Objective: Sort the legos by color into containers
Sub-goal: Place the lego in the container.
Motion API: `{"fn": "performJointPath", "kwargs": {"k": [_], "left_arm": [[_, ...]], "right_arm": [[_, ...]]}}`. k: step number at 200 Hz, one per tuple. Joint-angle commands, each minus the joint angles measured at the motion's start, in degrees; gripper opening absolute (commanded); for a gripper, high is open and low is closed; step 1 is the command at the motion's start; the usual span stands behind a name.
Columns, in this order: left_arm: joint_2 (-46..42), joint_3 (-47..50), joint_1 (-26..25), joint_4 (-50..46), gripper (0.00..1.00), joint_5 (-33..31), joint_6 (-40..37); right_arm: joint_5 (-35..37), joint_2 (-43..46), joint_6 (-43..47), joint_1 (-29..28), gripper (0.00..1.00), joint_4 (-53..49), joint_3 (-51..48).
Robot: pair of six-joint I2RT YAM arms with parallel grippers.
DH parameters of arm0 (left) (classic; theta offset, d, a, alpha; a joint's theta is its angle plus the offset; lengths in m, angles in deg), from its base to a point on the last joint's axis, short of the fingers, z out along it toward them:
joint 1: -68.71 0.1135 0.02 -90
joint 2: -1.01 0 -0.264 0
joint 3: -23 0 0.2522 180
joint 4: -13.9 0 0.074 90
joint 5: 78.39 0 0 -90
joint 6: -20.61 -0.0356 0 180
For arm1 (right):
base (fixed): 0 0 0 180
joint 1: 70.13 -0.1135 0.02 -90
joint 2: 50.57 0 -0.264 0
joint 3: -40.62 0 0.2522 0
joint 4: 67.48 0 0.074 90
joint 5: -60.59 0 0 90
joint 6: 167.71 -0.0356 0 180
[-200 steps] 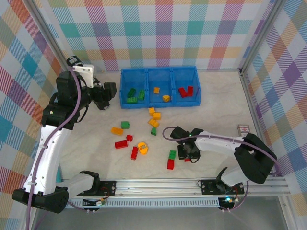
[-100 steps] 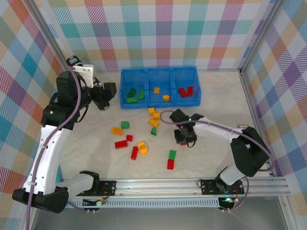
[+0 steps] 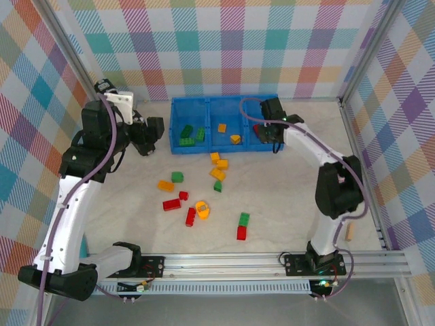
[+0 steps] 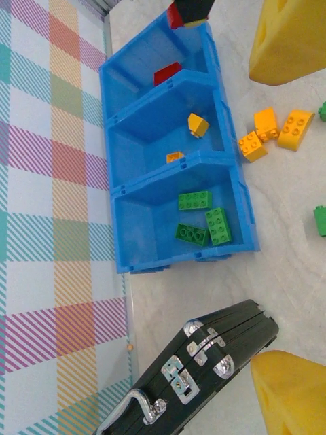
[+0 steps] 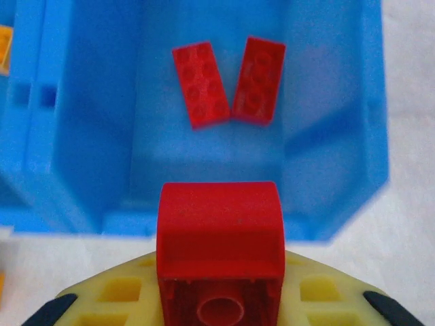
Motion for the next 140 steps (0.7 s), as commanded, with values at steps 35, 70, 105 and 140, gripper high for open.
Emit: {"fn": "performJointPath", "kwargs": {"k": [35,70,105,140], "left_arm": [[1.7,-0.2,-0.7,0.3,1.0,0.4,-1.0],[1.9,-0.5,-0.7,0.2,1.0,-0.5,-1.2],[2.2,-0.3,-0.6,0.3,1.0,-0.5,-1.1],[1.7,-0.3,-0.6,0.3,1.0,-0.5,-1.1]], "right_arm": [[1.7,-12.8,5.1,2.1,0.3,3.2,12.2],[2.4,-16.7,5.4,2.8,0.32,4.0,13.9],[1.8,-18.2,4.9,2.8,0.39,4.4,14.1],[0.7,-16.8,4.0,2.8,0.47,4.7,13.0]]}}
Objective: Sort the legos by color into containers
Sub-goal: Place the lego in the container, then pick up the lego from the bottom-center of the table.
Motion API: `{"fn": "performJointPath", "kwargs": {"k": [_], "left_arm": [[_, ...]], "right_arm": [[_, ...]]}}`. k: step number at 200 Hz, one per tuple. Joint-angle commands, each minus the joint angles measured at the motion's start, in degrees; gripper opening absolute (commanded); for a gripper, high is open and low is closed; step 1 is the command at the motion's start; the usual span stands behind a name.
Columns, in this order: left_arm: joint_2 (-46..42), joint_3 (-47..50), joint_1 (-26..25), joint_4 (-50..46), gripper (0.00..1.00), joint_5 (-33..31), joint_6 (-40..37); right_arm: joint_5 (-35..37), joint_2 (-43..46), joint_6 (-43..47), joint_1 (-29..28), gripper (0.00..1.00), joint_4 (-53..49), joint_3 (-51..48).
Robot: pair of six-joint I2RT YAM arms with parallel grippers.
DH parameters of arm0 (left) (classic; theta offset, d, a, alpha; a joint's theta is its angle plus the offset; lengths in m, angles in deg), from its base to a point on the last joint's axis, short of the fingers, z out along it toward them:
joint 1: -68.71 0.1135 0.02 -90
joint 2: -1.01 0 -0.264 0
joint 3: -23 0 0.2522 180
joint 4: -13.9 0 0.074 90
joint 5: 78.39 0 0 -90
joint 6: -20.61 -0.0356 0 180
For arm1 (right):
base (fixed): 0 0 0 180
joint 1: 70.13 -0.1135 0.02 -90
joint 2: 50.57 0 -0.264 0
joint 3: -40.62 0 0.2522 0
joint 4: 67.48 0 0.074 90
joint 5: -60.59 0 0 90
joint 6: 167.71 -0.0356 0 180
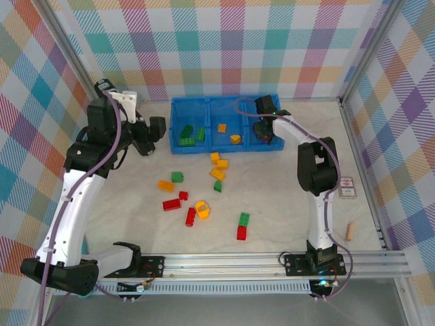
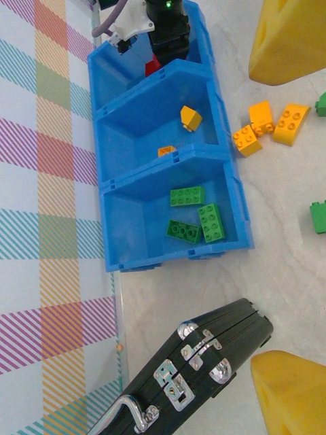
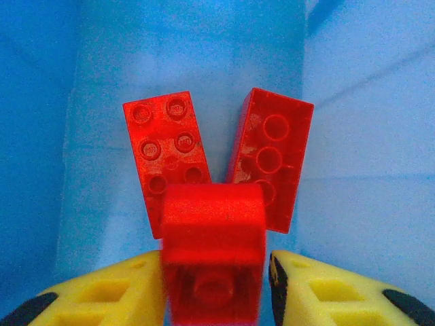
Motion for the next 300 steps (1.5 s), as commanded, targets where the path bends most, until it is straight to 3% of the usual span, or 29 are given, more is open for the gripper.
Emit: {"fn": "performJointPath", "kwargs": {"k": [1,20,60,111,163,195,224,300], "left_arm": [[-0.2,-0.3,-0.6,0.3,1.0,-0.3,-0.9],[-0.7,-0.1,-0.6,0.6,1.0,0.0,-0.6],[-2.9,0.1,-0.7,0.9,1.0,-0.5,-0.6],[-5.9,0.3,-1.1,1.3,1.0,-0.7,-0.4],[-7.0,0.4,-1.7,1.4,1.0,-0.8,-0.5],[-7.1,0.3,-2.4,1.3,1.0,-0.7,-0.5],[-7.6,0.4,-2.4,1.4,1.0,-0.8,-0.4],[-8.3,0.5,-2.9,1.5,1.0,-0.9,-0.4]], "right_arm": [[-0.9,1.4,-0.6,0.1,0.47,1.5,0.6],[-1.2,2.8,-1.2,0.1,0.53,1.8,-0.3],[-3.5,9.3,-3.8,-0.1,0.53,2.2,-4.7],[-4.7,23.3,-15.0,-1.5,0.58,-1.8,-16.4],[-11.9,36.8,-28.1,-7.9,0.63,-3.8,-34.0],[-13.1,41.3,-36.7,-14.7,0.68,-10.3,-42.4],[-14.8,46.4,-46.7,-19.9,0.69,-8.5,-50.6],[-16.4,45.1,-58.3,-28.9,0.73,-2.9,-55.8]]}}
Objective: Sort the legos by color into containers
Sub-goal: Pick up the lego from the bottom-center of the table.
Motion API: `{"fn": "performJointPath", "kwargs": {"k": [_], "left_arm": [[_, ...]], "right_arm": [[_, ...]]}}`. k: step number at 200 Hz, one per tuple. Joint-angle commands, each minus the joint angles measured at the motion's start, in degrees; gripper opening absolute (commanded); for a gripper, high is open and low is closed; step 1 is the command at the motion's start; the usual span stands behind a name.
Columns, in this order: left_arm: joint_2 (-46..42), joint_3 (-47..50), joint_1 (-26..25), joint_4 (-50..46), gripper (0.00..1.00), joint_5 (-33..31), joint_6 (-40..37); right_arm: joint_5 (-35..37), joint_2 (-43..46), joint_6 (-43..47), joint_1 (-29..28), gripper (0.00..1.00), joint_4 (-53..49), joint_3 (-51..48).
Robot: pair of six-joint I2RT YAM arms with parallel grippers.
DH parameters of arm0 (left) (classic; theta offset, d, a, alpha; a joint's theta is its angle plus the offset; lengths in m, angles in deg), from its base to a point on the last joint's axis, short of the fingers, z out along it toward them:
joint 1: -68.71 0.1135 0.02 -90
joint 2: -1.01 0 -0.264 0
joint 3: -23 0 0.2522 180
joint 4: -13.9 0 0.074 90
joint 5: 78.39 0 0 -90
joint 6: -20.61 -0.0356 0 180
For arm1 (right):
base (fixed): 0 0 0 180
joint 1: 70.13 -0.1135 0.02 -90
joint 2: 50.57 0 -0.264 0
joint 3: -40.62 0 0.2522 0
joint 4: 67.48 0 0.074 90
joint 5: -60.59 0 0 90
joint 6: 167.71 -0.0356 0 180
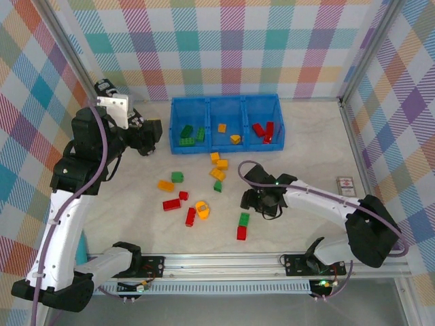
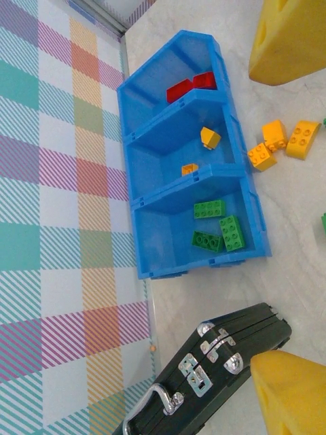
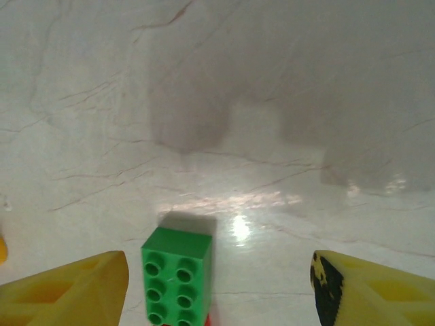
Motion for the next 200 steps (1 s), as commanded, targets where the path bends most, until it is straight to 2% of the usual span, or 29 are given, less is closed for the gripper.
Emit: {"fn": "performJointPath", "kwargs": {"k": [1,42,114,134,173,200], "left_arm": [[-1.2,0.5,-0.7,1.4,1.0,-0.4,-0.5],[-1.4,0.6,-1.1,1.3,1.0,-0.8,-0.6],[-1.0,0.6,-1.1,1.3,1.0,-1.1,-0.8],[-0.8,0.6,-1.1,1.3,1.0,-1.1,-0.8],[-0.6,0.6,-1.1,1.3,1.0,-1.2,-0.8],[-0.4,0.6,-1.1,1.2,1.0,-1.4,-0.9]], "right_arm": [[-1.8,-1.4,-5.5,-1.8,0.73,2.7,-0.9],[-2.0,-3.6,-7.5,-3.9,0.73,3.6,-1.5],[-3.6,-10.2,-6.3,-4.7,0.65,6.0,0.1],[-3.6,-11.5,-5.7,-5.2,0.59,5.2,0.8],[-2.8,-12.8,-5.1,-6.0,0.4,3.7,1.6],[-2.4,-12.7,-4.8,-6.3,0.32,3.3,1.5]]}}
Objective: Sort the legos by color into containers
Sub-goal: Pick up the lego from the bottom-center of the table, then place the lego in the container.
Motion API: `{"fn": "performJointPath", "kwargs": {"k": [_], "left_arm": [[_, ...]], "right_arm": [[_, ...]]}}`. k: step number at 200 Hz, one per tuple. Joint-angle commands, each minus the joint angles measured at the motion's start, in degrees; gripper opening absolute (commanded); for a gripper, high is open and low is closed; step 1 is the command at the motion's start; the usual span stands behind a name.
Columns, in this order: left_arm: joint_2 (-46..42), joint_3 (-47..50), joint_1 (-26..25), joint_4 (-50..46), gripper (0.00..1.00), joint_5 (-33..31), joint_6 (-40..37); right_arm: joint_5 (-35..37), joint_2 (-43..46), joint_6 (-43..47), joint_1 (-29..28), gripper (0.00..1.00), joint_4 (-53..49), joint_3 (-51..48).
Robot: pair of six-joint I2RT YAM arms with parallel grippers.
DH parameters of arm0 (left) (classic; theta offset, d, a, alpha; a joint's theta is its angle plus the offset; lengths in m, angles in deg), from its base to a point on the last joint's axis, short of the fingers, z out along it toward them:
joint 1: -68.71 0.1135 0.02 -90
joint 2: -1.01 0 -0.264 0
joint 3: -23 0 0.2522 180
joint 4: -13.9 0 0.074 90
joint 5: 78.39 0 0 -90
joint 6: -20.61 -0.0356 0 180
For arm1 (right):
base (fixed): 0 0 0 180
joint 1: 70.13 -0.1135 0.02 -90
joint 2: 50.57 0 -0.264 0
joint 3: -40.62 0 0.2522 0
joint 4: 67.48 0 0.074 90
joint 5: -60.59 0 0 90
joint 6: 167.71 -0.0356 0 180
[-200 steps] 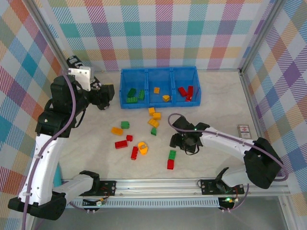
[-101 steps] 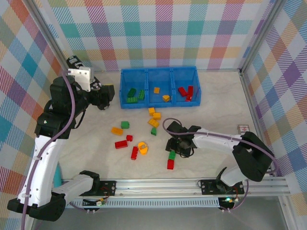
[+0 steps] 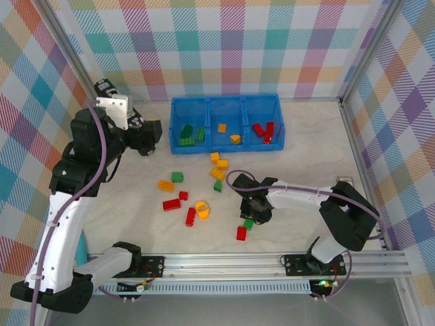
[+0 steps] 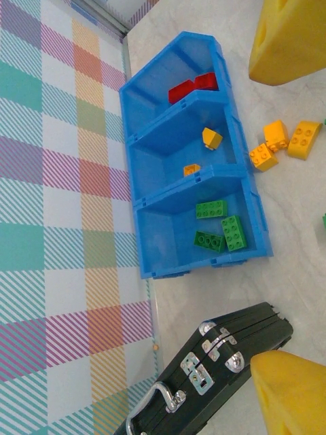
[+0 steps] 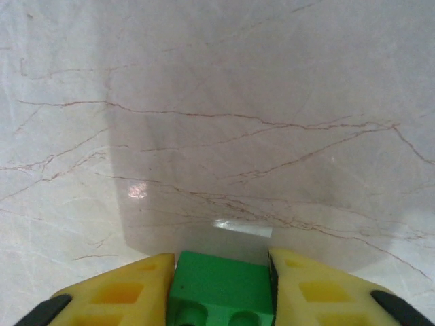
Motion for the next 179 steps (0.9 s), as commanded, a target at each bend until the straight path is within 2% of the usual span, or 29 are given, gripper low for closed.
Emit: {"fn": "performJointPath", "kwargs": {"k": [1,26,44,78,105,130,153,179], "left_arm": [[0.1,0.6,-0.6,1.2,1.0,-0.7,-0.8],[0.2,0.6,-0.6,1.2,1.0,-0.7,-0.9],[0.3,0.5,-0.6,1.2,1.0,-0.8,-1.0],[0.3,0.5,-0.6,1.0,1.0,-1.5,-1.3],[0.6,0.5,-0.6,0.7,1.0,-2.2,-1.7],[1.3,0.8,-0.5,0.7,1.0,-3.0,-2.1],[2.2,0.5,0.0,0.5,1.0,-3.2,-2.2],[1.4,0.9,0.1,1.6,1.0,-3.3,-2.1]], "right_arm": [[-2.3,-2.0,0.3,-1.2,0.32,2.6,0.0],[-1.3,-1.5,1.3,-1.2,0.29,1.6,0.9],[-0.1,-2.5,6.1,-0.5,0.29,-2.2,5.5],[3.6,-6.7,20.0,2.5,0.29,-13.6,21.7],[6.0,-10.6,31.0,6.7,0.29,-15.0,34.7],[6.6,-17.9,42.5,8.7,0.29,-12.9,49.3],[8.9,-28.1,52.2,8.8,0.3,-10.7,64.6],[9.6,-39.2,58.6,9.7,0.29,-7.3,81.6]]}}
